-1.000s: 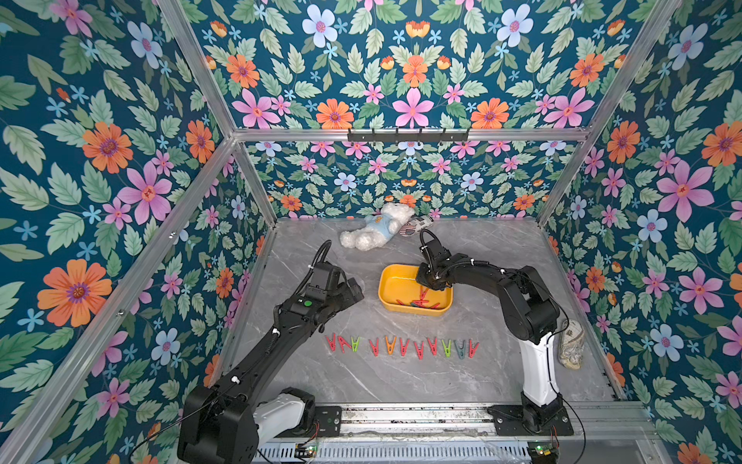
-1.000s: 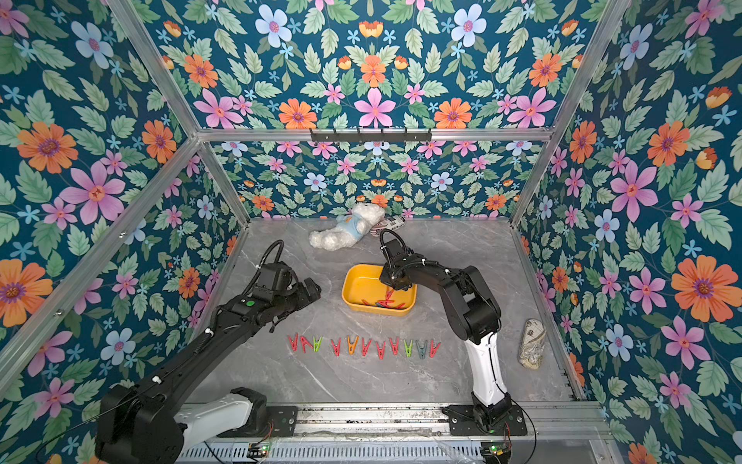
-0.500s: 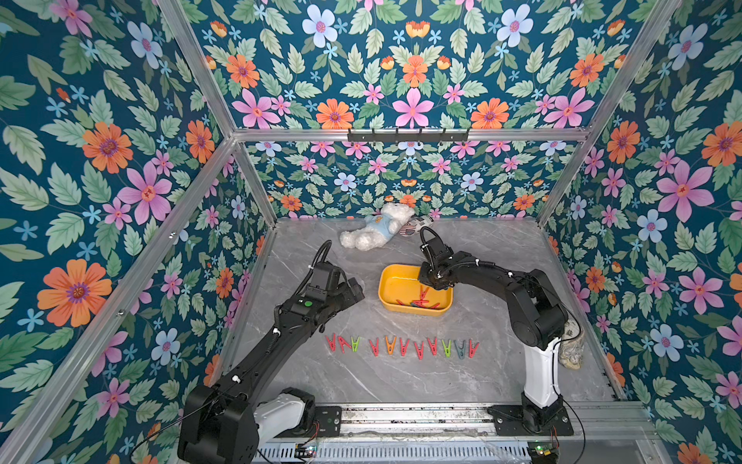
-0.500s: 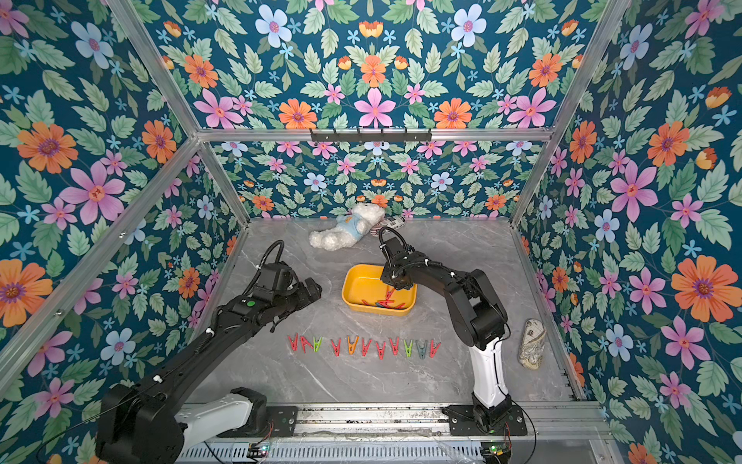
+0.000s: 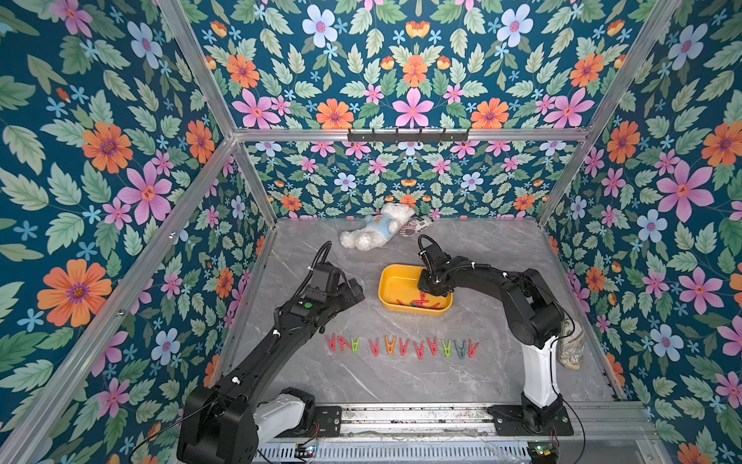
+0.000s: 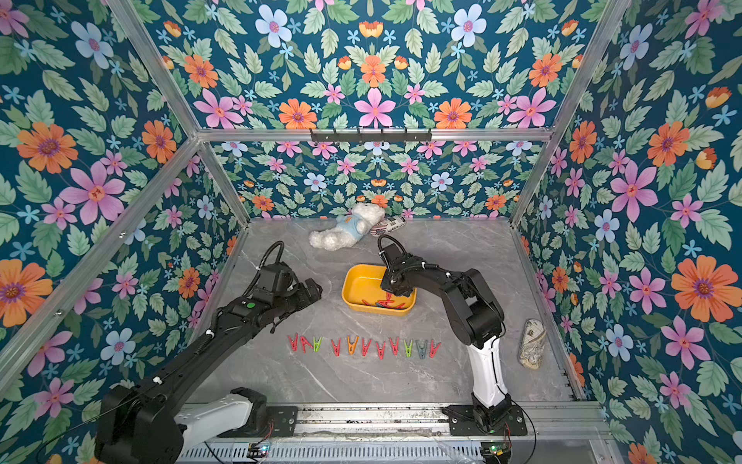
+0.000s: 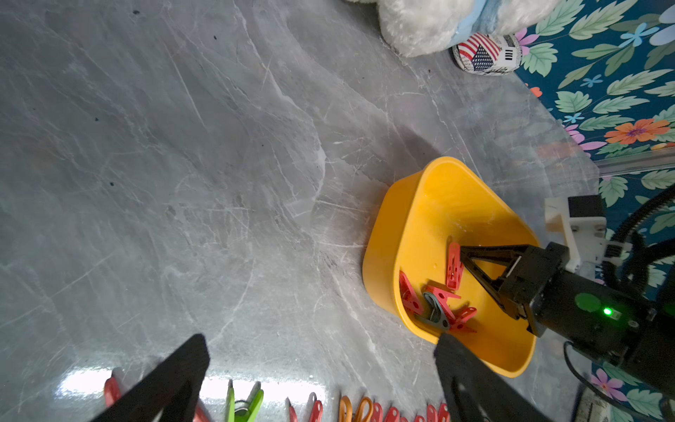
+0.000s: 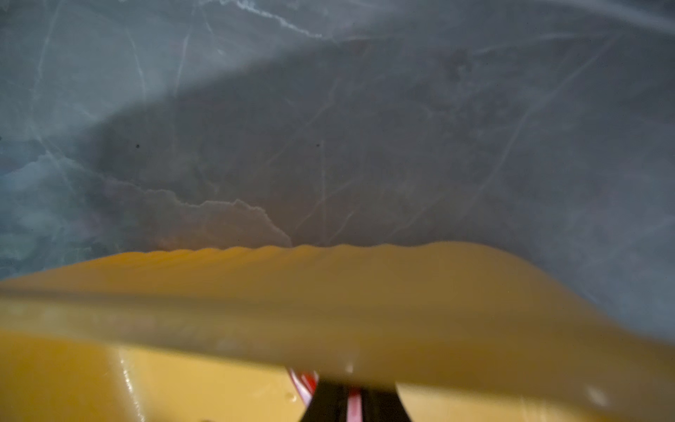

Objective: Take the clothespins out of the storage box
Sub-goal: Pick up the clothespin from the storage box.

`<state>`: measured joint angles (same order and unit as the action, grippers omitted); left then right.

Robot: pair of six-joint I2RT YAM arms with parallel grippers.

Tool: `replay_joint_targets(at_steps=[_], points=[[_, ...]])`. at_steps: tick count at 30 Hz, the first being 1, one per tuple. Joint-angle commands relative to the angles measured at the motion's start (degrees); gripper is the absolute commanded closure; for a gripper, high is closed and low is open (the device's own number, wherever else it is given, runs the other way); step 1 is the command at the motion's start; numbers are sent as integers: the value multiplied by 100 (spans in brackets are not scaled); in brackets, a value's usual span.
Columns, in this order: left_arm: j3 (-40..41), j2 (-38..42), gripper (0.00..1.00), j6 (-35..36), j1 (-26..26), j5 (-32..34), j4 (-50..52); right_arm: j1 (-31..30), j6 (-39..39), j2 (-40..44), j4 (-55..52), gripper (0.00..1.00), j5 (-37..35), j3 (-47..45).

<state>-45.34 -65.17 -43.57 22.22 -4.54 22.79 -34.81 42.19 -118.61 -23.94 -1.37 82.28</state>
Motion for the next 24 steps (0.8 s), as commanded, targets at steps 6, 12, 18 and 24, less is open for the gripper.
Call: replay_joint_targets(at_steps=[6, 12, 18, 24], points=[[0, 63, 0, -10, 6, 33, 7, -3, 20, 84, -227, 100, -93, 167], [-45, -12, 0, 7, 13, -112, -124, 2, -19, 522, -312, 100, -328, 195], [-206, -209, 0, 90, 171, -295, -319, 7, -19, 1243, -391, 100, -630, -215], [-501, -557, 0, 247, 592, -432, -601, 98, 11, 2213, -486, 100, -859, -1096]])
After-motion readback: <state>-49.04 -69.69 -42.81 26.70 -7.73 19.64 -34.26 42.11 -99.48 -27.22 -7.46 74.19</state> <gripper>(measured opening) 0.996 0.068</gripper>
